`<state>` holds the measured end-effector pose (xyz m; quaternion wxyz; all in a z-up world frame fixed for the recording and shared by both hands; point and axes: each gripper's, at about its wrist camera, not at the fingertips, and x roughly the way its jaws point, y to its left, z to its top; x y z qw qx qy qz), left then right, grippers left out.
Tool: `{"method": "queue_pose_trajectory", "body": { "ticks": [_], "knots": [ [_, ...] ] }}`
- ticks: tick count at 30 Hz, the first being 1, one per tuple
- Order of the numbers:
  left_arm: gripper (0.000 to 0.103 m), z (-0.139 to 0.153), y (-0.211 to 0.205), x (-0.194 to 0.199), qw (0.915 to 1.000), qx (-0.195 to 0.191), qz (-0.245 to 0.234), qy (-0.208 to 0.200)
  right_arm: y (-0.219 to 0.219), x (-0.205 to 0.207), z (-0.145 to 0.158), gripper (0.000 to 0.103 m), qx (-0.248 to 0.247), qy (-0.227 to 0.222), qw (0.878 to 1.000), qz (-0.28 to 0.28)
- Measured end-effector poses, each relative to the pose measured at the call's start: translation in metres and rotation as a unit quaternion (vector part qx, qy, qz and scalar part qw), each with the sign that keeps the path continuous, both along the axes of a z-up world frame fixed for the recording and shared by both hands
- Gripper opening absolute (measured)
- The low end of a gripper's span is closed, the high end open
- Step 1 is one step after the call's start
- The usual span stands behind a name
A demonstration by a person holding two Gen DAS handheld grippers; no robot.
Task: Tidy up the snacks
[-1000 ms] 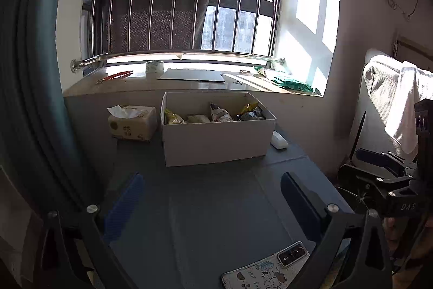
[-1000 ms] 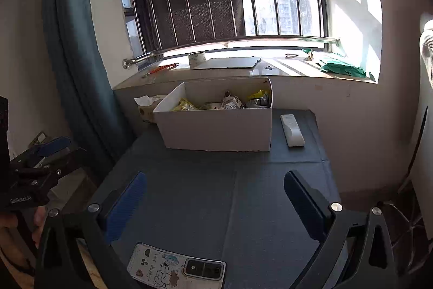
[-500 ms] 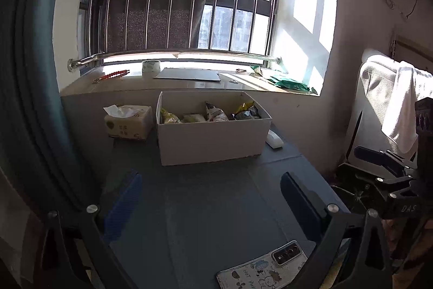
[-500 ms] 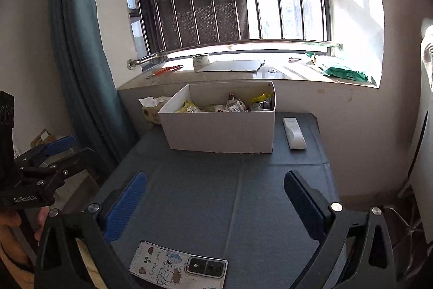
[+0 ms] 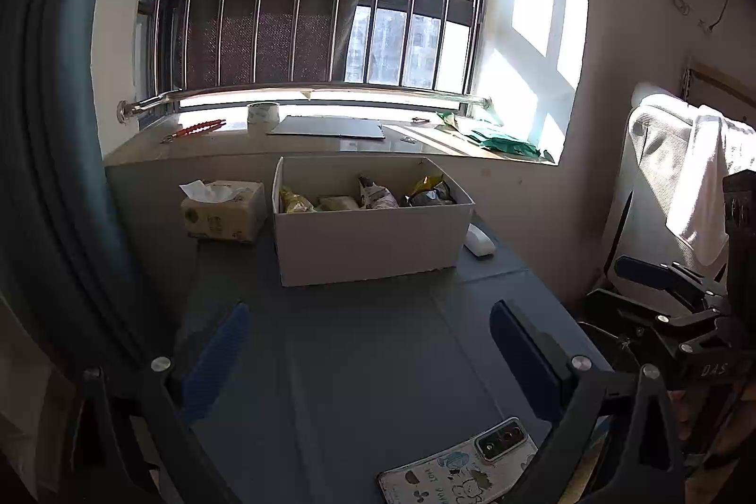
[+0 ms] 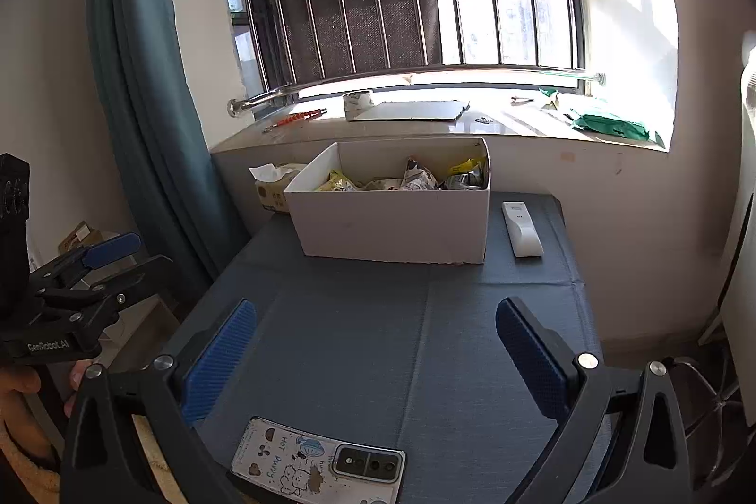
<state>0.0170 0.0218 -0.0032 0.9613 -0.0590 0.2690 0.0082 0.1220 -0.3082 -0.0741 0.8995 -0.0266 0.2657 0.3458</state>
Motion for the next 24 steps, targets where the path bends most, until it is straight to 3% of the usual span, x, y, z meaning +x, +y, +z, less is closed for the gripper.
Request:
{"method": "queue_pose_trajectory", "body": {
  "ticks": [24],
  "knots": [
    [0.103, -0.0027, -0.0002, 0.0002, 1.0000, -0.001, -0.006, 0.004, 0.0023, -0.0026, -0.0007, 0.103, 0.000, 0.002, 1.000, 0.011]
  ]
}}
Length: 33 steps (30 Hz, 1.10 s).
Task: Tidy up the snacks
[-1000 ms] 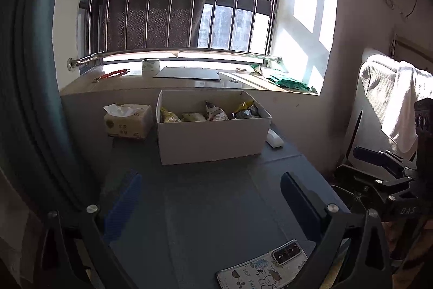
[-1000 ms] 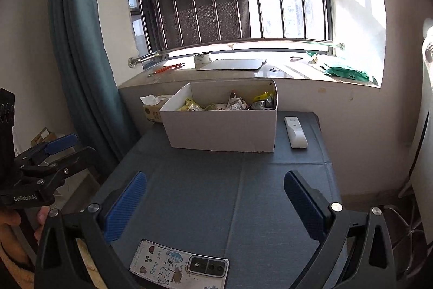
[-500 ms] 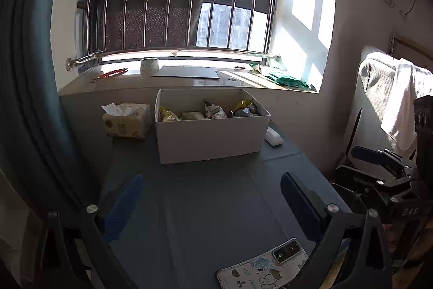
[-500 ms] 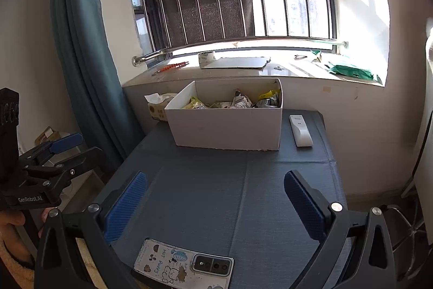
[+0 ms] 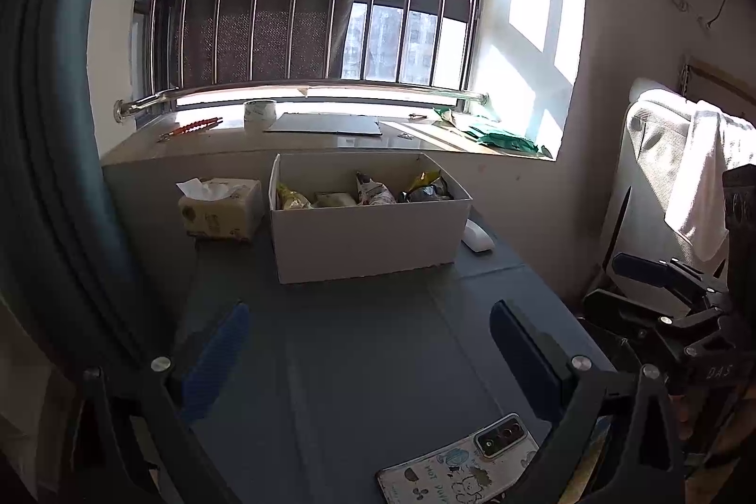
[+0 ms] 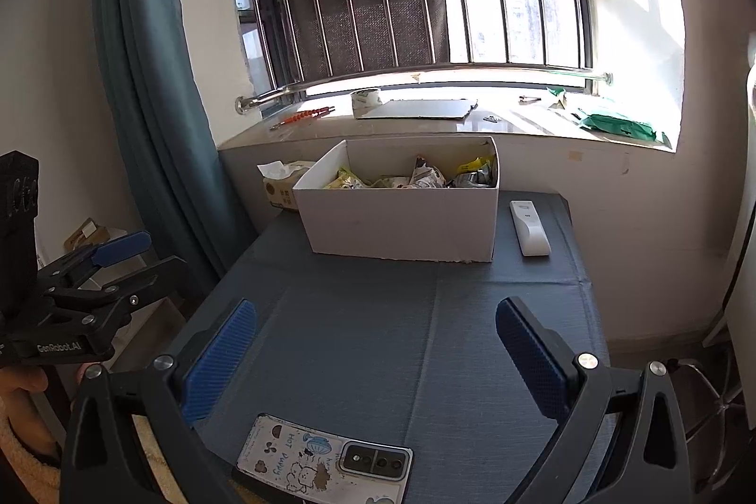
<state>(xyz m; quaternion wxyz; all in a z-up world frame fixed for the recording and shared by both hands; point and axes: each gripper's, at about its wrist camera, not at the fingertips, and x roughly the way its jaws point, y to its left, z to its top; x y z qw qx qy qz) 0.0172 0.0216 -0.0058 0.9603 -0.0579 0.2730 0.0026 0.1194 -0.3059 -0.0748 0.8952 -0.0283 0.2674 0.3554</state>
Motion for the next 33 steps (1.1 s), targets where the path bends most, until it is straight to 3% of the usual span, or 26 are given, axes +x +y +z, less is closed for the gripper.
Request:
{"method": "queue_pose_trajectory", "body": {
  "ticks": [33],
  "knots": [
    [0.103, -0.0030, -0.0015, -0.0007, 1.0000, 0.002, -0.003, 0.006, 0.0025, -0.0025, -0.0014, 0.103, -0.004, 0.000, 1.000, 0.010]
  ]
}}
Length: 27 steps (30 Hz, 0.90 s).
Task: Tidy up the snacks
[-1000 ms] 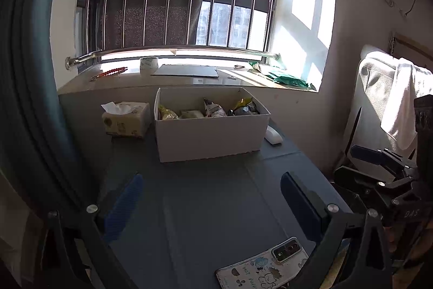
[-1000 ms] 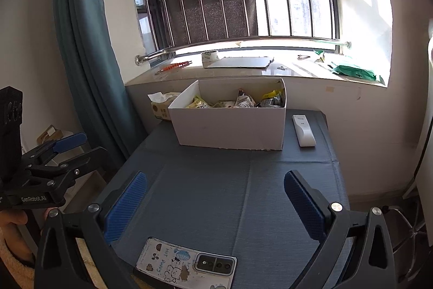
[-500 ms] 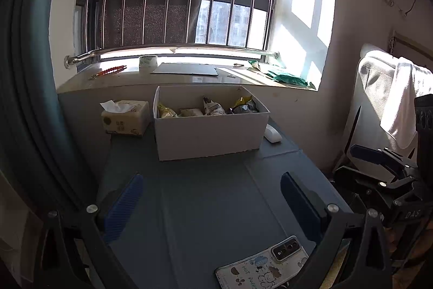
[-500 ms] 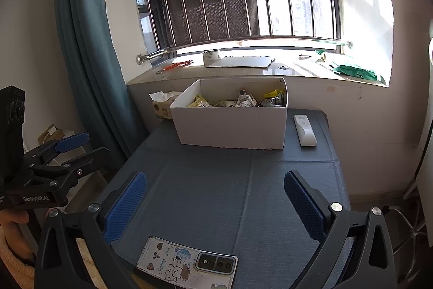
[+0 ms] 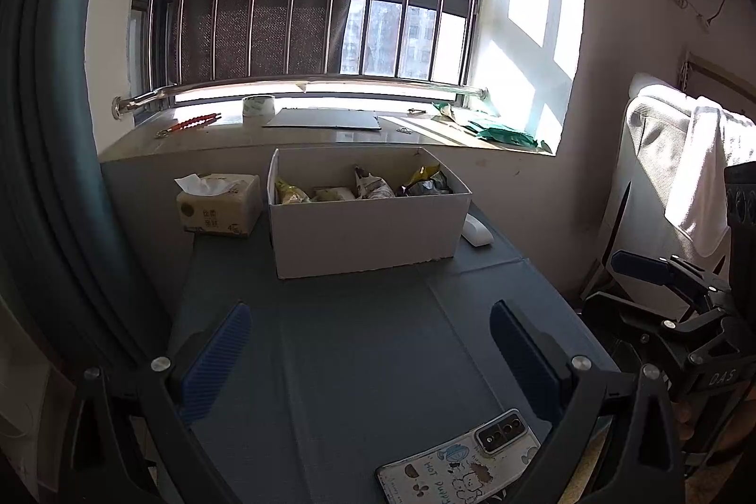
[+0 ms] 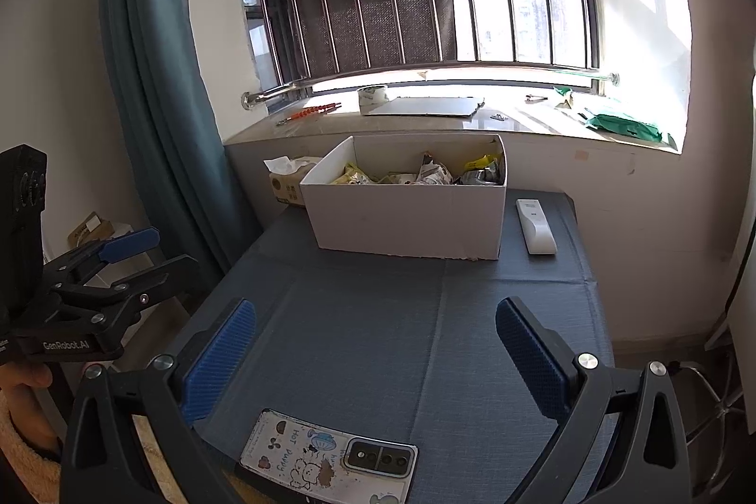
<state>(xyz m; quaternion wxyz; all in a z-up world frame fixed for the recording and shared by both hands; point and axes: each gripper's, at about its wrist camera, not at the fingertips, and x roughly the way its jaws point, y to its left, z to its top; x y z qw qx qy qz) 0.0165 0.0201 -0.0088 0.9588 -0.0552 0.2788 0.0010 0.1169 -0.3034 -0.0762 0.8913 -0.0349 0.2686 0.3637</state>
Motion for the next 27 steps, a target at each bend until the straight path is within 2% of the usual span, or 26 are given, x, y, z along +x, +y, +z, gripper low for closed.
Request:
{"method": "queue_pose_trajectory", "body": {
  "ticks": [27],
  "knots": [
    [0.103, -0.0019, -0.0041, 0.0003, 1.0000, 0.007, 0.002, 0.006, -0.0016, 0.0008, -0.0009, 0.103, -0.001, 0.002, 1.000, -0.001]
  ]
}}
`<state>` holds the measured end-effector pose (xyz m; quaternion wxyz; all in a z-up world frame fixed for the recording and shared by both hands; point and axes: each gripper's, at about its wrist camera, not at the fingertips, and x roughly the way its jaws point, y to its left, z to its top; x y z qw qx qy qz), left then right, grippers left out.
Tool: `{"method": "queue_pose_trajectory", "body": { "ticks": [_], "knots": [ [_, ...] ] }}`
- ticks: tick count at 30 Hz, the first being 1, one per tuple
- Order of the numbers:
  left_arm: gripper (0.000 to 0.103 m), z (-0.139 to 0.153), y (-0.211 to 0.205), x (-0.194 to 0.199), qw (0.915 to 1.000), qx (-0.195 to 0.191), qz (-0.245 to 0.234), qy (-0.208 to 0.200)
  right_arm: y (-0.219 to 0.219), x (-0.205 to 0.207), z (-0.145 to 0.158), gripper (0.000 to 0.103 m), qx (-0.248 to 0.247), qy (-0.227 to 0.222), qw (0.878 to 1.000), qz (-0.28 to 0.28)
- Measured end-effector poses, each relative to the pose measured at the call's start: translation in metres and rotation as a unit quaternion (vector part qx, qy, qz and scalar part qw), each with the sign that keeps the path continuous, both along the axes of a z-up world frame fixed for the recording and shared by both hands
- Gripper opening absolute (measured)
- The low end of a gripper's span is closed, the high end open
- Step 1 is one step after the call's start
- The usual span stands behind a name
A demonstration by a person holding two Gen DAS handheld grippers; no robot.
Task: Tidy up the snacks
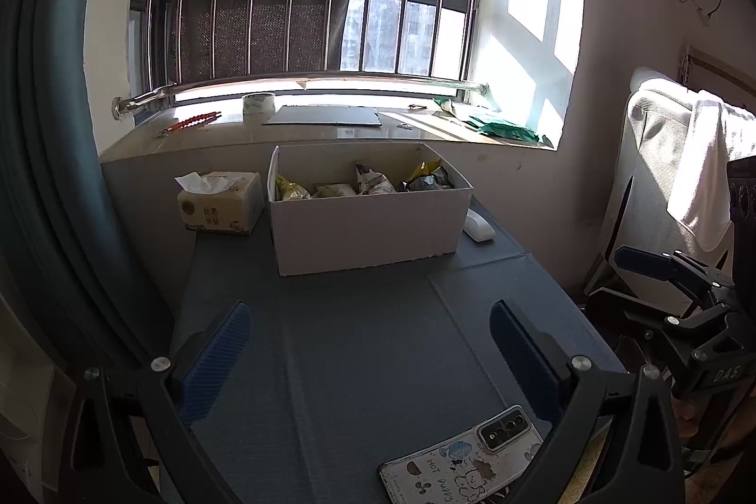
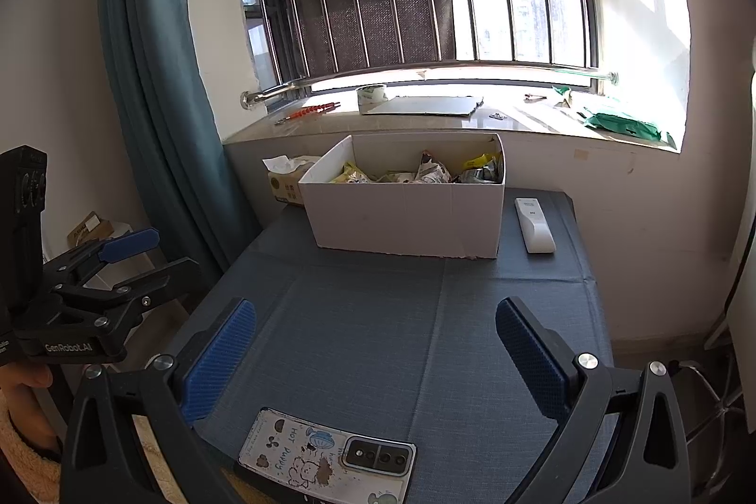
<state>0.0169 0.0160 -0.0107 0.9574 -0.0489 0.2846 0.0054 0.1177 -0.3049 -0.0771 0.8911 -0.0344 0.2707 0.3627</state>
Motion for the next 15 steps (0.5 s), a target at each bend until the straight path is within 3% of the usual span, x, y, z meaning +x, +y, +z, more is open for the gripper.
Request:
{"method": "queue_pose_trajectory", "body": {
  "ticks": [15],
  "knots": [
    [0.103, 0.0026, -0.0095, 0.0006, 0.9998, 0.019, 0.009, 0.002, 0.0017, 0.0005, -0.0029, 0.103, -0.003, 0.004, 1.000, 0.003]
  ]
}}
